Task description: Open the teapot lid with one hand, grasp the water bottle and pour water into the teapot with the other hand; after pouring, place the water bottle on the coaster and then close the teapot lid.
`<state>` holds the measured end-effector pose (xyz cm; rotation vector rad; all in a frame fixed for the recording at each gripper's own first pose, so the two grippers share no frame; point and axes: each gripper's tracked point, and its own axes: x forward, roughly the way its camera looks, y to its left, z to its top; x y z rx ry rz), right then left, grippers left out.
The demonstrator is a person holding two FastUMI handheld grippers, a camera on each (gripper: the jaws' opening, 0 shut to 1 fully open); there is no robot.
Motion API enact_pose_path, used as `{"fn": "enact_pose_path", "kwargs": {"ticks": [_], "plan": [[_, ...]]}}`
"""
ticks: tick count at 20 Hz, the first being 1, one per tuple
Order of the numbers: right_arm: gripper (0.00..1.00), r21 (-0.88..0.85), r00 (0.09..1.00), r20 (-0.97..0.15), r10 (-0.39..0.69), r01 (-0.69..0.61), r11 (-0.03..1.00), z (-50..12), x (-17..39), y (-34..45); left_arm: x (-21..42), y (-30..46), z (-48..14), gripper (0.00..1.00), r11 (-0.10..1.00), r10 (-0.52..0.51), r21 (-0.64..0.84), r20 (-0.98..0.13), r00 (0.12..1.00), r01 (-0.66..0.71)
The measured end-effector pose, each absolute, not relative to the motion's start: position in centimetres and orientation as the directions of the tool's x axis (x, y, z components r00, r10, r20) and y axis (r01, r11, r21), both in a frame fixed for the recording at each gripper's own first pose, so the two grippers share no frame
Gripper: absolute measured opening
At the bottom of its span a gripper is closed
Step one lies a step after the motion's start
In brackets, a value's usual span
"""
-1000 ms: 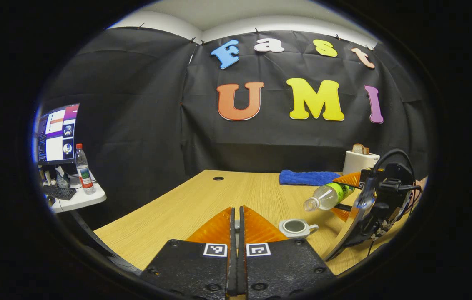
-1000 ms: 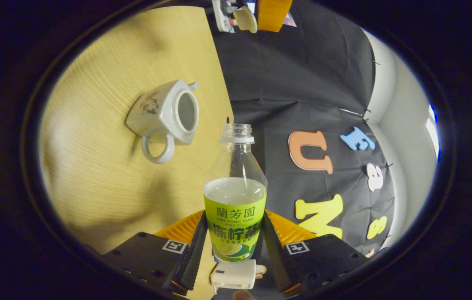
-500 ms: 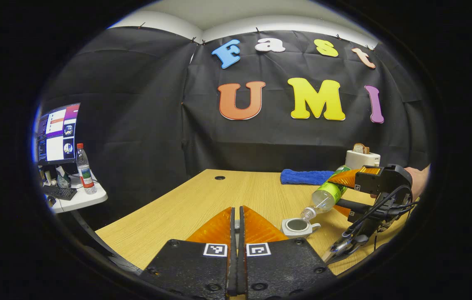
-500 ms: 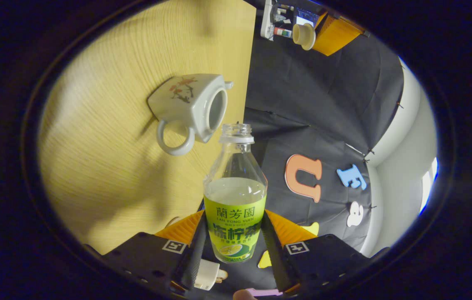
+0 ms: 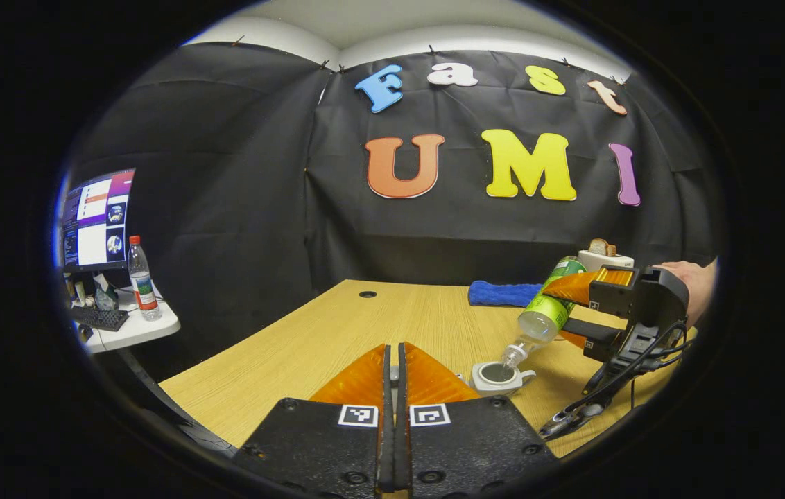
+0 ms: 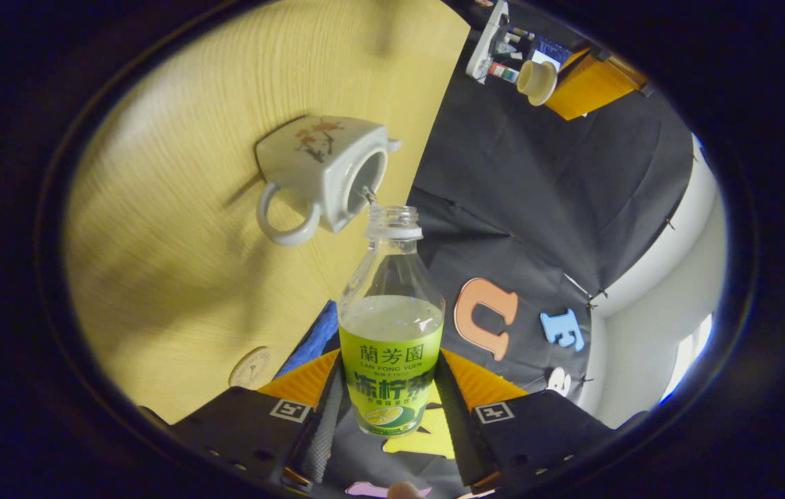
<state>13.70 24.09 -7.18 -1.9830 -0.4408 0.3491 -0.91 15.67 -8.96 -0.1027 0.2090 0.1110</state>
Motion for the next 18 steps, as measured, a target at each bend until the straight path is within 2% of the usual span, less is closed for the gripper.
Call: {"fn": "enact_pose_path", "kwargs": {"ticks": [9,18], "plan": [[0.70,-0.845,0.878,-0.036,0.477,0.228,-0.484,-5.6,13.2,25.1,-1.0,15.6,-9.0,0.02,0.989,0.093,-0.097,-0.212,0.973,-0.115],[0.71,-0.830,0.871,-0.021,0.491,0.258,-0.494,-5.0,12.9,25.6,-1.1,15.8,-8.7,0.02,0.988,0.091,-0.104,-0.208,0.974,-0.115]]}}
